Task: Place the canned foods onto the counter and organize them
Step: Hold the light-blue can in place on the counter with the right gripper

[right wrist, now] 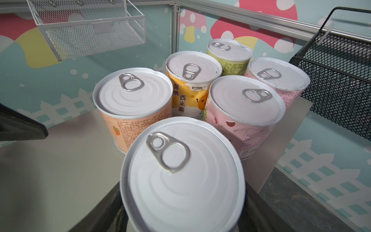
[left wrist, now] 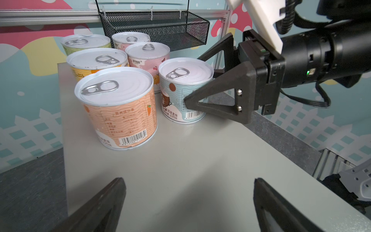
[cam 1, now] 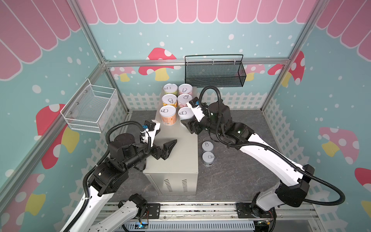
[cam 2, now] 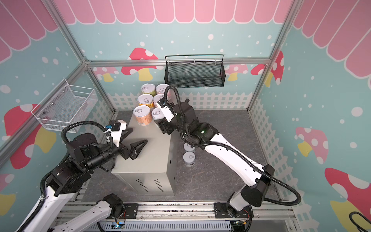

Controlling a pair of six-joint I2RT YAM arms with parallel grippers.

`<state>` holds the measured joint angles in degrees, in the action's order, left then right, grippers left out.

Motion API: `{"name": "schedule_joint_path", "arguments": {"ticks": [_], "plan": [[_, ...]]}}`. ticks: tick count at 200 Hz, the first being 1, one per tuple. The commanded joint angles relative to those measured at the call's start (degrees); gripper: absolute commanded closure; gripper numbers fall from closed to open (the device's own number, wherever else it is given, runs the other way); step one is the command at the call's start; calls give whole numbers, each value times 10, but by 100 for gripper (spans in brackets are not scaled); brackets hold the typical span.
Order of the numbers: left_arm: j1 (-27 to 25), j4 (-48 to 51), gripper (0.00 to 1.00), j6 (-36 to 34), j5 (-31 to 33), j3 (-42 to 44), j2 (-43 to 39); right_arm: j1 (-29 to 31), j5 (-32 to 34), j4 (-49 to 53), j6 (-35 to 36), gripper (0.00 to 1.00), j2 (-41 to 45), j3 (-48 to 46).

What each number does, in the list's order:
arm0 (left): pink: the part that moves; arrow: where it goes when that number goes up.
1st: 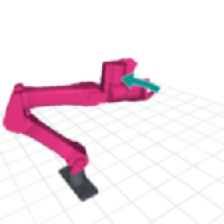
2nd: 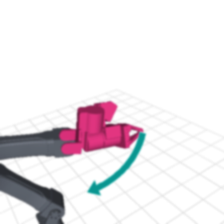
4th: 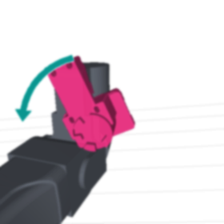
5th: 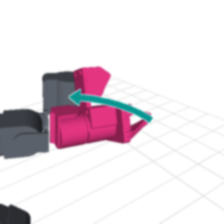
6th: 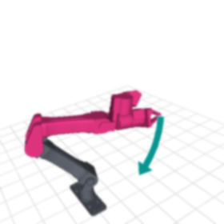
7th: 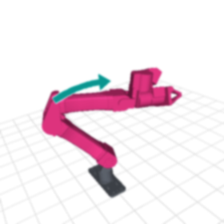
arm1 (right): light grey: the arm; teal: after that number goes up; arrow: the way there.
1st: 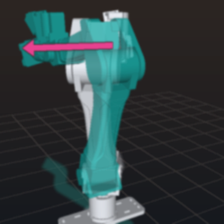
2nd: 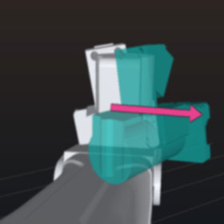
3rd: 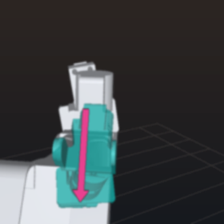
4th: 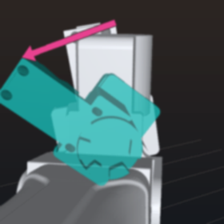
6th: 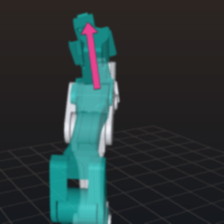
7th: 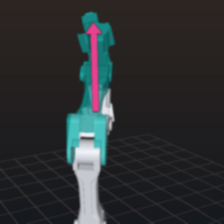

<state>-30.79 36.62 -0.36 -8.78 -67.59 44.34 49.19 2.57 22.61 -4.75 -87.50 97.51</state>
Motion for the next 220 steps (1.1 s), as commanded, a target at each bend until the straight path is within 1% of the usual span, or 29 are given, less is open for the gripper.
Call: {"name": "schedule_joint_path", "arguments": {"ticks": [1,75,220], "plan": [[-3,2,0,-13,2,1,-6,3,13,-27,13,24,-7,4],[-3,-1,0,-15,9,6,-9,0,10,-29,15,25,-25,18],[-2,-5,0,-16,13,10,-8,-13,7,-32,9,24,-25,13]]}}
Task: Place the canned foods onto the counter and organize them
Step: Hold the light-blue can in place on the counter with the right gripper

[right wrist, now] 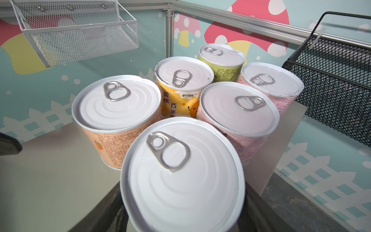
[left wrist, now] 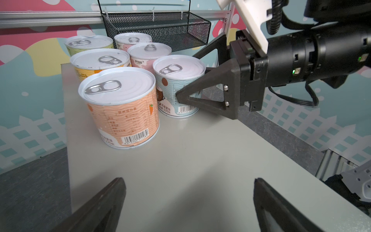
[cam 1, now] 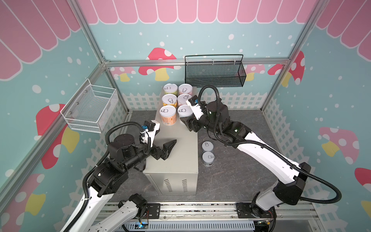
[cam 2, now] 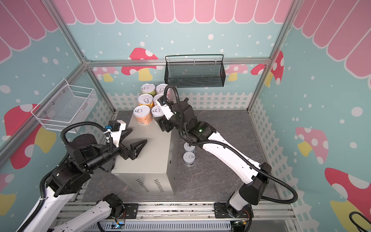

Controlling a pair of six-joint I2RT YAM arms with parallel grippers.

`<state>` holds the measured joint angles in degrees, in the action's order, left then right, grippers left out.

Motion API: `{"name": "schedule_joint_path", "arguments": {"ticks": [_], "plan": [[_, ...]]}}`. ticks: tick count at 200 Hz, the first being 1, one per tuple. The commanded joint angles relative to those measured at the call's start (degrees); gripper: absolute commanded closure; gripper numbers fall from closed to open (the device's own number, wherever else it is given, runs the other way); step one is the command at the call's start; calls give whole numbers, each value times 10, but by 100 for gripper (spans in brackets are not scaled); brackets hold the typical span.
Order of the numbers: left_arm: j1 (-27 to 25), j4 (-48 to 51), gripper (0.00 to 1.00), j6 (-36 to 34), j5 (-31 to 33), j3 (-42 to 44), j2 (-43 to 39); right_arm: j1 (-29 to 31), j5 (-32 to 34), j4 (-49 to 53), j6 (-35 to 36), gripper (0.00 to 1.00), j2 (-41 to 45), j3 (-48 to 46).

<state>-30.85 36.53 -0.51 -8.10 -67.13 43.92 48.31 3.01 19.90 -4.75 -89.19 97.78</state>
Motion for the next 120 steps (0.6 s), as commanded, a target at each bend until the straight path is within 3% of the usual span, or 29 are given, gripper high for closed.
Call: {"name": "schedule_joint_path", "arguments": {"ticks": [1,120], "plan": [[-2,-5,0,-14,6,5,-4,-4,2,-5,9,24,-9,10],[-2,-7,0,-14,7,7,-5,-5,-5,-10,13,24,-16,13]]}}
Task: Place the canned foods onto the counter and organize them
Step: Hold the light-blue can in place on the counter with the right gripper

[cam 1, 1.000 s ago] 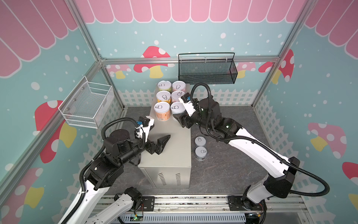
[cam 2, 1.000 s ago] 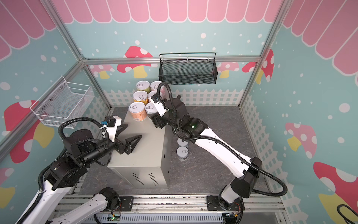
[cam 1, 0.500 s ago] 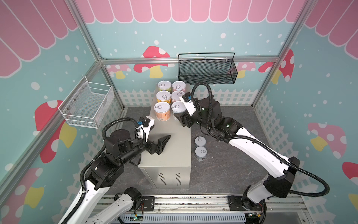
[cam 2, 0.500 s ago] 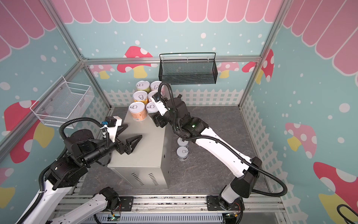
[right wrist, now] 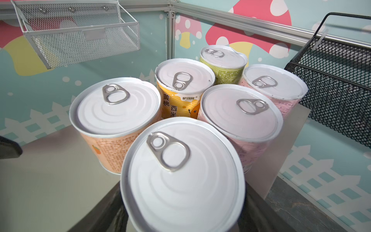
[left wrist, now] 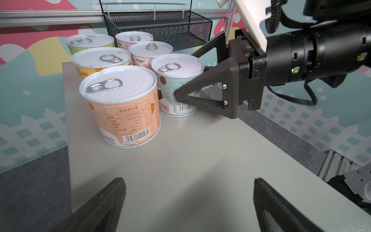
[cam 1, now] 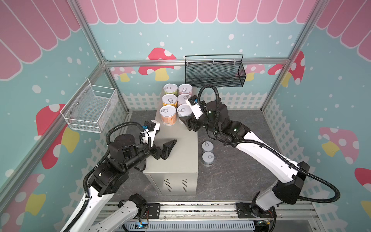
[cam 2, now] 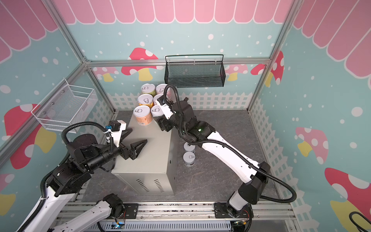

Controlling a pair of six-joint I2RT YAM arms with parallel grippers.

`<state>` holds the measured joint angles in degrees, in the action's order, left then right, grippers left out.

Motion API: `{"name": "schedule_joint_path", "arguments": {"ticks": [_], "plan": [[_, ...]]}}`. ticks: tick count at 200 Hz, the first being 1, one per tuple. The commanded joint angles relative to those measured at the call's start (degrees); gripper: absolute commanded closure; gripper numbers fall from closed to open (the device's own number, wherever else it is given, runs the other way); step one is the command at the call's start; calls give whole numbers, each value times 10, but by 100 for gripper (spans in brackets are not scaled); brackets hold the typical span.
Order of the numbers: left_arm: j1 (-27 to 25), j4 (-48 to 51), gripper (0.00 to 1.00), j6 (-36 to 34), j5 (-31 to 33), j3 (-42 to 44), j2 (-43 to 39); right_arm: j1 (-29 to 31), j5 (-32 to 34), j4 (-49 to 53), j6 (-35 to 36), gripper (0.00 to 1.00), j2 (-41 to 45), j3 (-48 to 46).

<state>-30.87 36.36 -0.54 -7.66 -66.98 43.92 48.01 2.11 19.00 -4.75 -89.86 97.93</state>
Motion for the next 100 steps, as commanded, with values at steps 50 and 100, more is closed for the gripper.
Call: {"name": "schedule_joint_path", "arguments": {"ticks": [50,100], "plan": [[-2,-7,0,-14,2,7,-5,-3,5,-1,12,24,-5,6],[-2,-8,0,-14,2,6,-4,-3,4,0,12,23,-3,4]]}}
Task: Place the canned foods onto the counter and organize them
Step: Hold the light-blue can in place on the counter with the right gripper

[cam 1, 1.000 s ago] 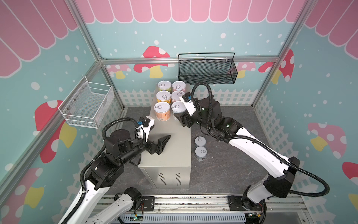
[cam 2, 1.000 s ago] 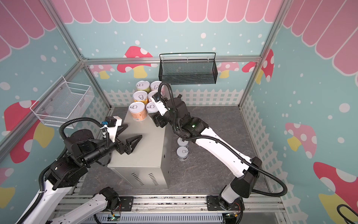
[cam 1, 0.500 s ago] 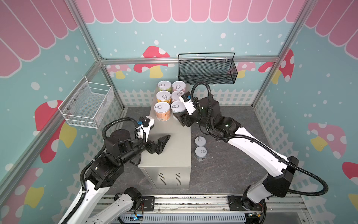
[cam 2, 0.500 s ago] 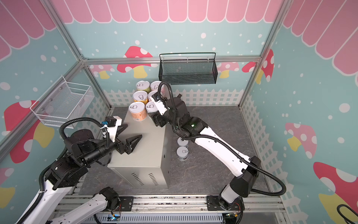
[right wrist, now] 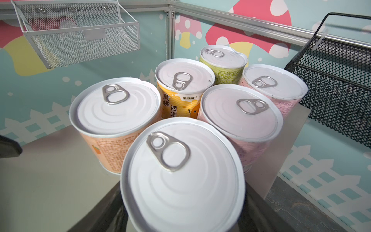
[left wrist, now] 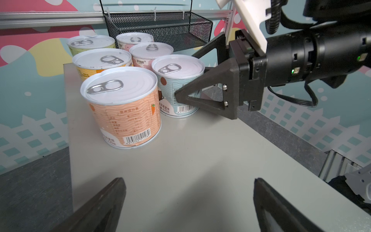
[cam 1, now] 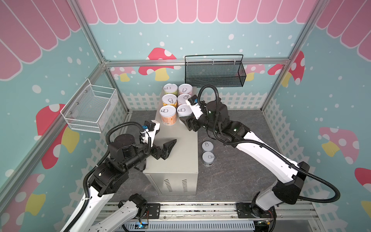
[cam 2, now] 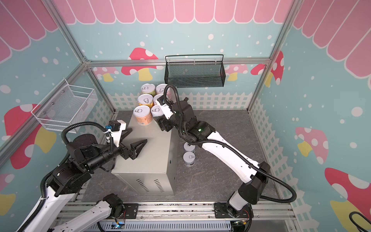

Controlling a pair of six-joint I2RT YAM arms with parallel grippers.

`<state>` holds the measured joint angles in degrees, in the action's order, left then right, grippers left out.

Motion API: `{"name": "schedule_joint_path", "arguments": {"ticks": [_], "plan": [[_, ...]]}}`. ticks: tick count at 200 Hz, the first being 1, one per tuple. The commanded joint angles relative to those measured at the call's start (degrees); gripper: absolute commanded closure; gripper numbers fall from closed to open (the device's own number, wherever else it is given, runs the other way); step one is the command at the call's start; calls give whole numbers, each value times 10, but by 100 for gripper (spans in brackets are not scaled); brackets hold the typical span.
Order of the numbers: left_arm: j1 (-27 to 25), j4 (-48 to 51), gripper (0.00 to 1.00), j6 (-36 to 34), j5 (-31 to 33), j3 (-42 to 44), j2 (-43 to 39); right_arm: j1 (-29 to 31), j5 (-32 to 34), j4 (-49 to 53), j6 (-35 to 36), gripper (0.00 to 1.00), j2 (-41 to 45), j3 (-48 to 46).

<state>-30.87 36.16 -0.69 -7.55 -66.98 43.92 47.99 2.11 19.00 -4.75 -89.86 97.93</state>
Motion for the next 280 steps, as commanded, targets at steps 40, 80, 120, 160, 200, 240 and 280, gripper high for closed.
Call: {"name": "schedule_joint_path", "arguments": {"ticks": [40,80,120,160,200,240,280], "plan": [[-2,-7,0,-13,-1,6,-3,-3,3,0,12,23,0,1],[-2,-8,0,-12,-2,6,-1,-4,2,0,13,23,-1,3],[-2,-9,0,-12,-1,7,-1,-3,3,0,13,23,0,0],[-2,-9,0,-12,-1,7,-1,-4,3,-1,12,23,6,-7],[-2,-9,0,-12,-1,7,-2,-4,7,-2,12,23,7,-11],[-2,-10,0,-12,-1,8,-1,-4,9,-3,12,23,10,-13],[-2,-11,0,-12,-1,8,-2,-4,6,-3,13,21,9,-14]]}}
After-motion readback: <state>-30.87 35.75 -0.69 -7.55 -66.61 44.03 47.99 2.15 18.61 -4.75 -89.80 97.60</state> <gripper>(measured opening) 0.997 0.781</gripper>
